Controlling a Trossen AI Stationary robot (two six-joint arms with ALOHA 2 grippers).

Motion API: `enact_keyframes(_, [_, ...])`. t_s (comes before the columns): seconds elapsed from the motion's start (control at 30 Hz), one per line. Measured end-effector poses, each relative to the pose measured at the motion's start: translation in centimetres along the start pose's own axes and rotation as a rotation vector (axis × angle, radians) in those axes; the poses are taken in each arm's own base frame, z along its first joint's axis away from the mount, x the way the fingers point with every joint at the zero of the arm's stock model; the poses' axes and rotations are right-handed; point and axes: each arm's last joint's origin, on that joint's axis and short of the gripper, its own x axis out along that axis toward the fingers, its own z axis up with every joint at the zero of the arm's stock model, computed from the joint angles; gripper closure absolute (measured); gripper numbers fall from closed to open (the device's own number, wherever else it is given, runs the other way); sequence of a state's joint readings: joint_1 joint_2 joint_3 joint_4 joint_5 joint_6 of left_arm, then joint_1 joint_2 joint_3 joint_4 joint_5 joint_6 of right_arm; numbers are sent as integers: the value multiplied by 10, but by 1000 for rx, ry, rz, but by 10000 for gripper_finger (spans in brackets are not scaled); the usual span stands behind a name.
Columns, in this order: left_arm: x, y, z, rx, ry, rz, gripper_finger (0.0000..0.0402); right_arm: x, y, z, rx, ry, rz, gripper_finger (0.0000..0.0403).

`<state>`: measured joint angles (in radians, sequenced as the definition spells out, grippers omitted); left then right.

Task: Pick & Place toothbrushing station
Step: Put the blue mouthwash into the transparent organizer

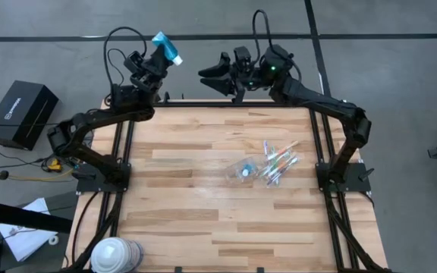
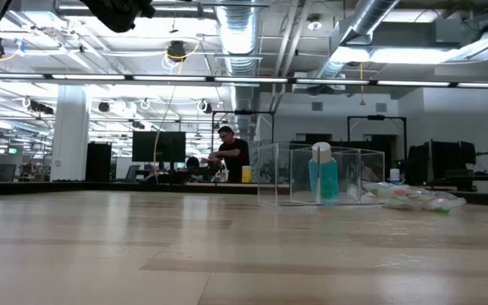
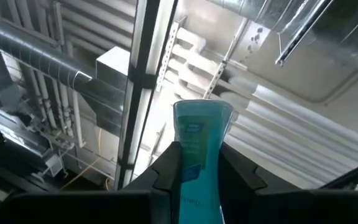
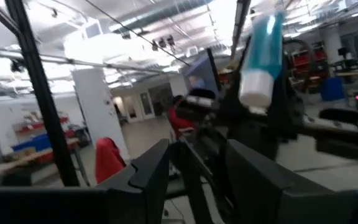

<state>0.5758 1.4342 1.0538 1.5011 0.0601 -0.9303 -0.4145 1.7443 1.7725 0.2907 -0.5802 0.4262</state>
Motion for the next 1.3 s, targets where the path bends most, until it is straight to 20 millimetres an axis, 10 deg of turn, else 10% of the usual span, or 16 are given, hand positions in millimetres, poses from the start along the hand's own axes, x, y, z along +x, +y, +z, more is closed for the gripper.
enact_keyframes(0.73, [14,-11,-4,-74,37,-24,339,8,-31,-19,15,-50,-85,268])
enact_keyframes(1.3, [15,-4,-22,-205,106,41,340,10,-19,-7,-3,-88,37,256])
